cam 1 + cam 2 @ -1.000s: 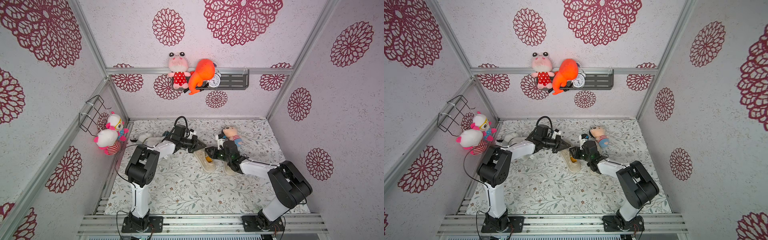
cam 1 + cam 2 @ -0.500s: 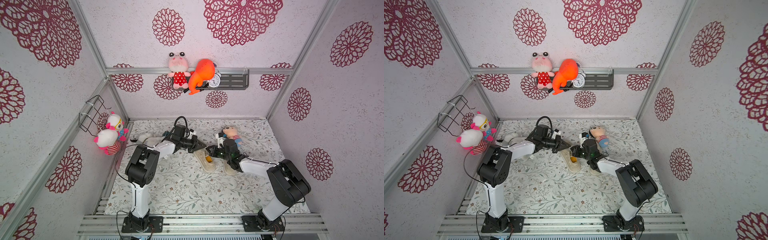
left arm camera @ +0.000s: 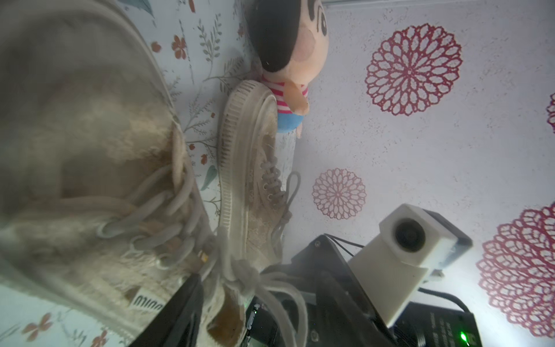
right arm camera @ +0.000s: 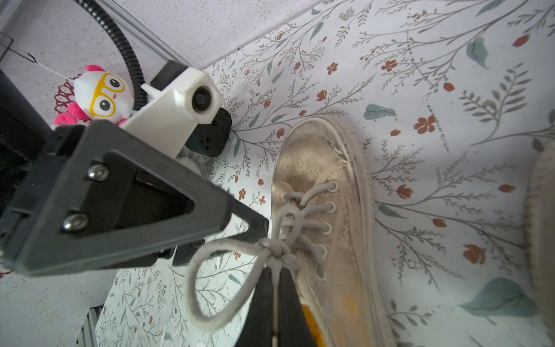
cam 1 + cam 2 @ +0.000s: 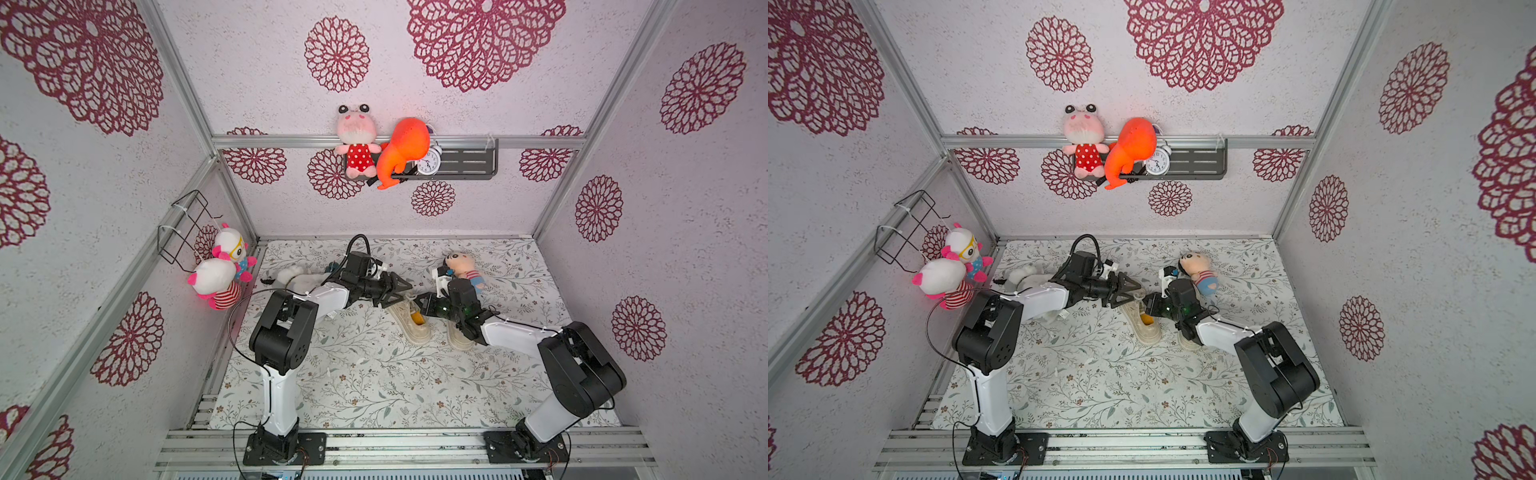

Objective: Remove the insole from the shoe
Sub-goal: Untie the shoelace on the shoe.

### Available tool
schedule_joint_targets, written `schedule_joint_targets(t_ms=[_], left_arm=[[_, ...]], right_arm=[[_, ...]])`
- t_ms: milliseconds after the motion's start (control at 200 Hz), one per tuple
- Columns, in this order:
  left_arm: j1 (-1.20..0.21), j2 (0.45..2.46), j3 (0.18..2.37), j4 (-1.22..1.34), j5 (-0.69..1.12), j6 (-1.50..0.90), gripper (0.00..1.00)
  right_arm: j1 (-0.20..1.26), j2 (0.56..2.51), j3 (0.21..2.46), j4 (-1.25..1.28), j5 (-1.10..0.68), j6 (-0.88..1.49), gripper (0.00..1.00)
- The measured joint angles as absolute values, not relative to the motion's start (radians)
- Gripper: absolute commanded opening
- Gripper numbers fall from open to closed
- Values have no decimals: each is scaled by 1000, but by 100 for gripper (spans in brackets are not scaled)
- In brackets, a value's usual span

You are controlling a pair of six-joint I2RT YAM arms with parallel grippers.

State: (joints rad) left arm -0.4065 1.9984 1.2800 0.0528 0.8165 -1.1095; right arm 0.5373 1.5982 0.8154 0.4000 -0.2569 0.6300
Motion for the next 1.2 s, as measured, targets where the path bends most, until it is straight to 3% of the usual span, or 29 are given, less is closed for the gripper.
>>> schedule_joint_targets(t_ms=[310,505,911,1201], left_arm=[[-415,1942,1354,-155,527,-969,55],[-434,2016,1437,-271,413,-907,50],[-451,2096,1460,-347,348,-865,46],[-454,2065,1432,-340,278,-868,47]], right_arm=[[537,1476,814,277,-240,558,0],[541,1444,859,170,-231,504,0],[582,1372,1054,38,-176,381,0],[628,1456,1099,9,-178,332,0]])
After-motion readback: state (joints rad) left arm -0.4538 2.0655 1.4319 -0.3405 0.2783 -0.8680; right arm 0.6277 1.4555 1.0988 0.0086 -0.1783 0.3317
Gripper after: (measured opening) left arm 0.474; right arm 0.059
